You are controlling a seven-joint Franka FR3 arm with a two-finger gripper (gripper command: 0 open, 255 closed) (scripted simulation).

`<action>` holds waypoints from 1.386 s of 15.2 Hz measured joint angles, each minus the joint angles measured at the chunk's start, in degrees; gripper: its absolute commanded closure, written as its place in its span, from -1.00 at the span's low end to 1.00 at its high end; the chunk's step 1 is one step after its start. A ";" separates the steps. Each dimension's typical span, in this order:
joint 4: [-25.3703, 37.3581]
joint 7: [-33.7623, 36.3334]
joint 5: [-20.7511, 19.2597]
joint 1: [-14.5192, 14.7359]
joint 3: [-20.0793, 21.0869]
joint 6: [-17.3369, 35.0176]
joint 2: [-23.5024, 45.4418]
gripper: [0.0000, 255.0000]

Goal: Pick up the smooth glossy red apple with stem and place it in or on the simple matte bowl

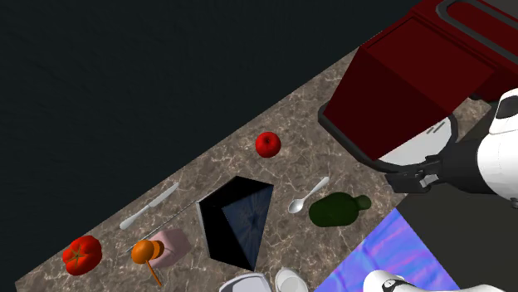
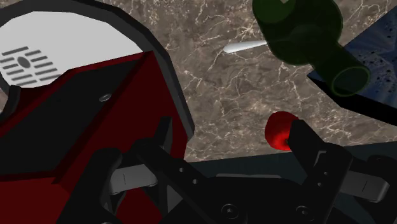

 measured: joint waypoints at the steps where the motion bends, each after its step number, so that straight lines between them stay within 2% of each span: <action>1: 0.00 0.00 0.00 0.00 0.00 0.00 0.00 -1.00; 10: -1.98 7.96 2.41 0.09 3.75 12.98 10.99 -1.00; 17: 0.78 15.31 3.12 -0.06 7.34 22.99 23.54 -1.00; 21: 4.50 19.52 2.51 -0.26 9.11 27.56 31.68 -1.00</action>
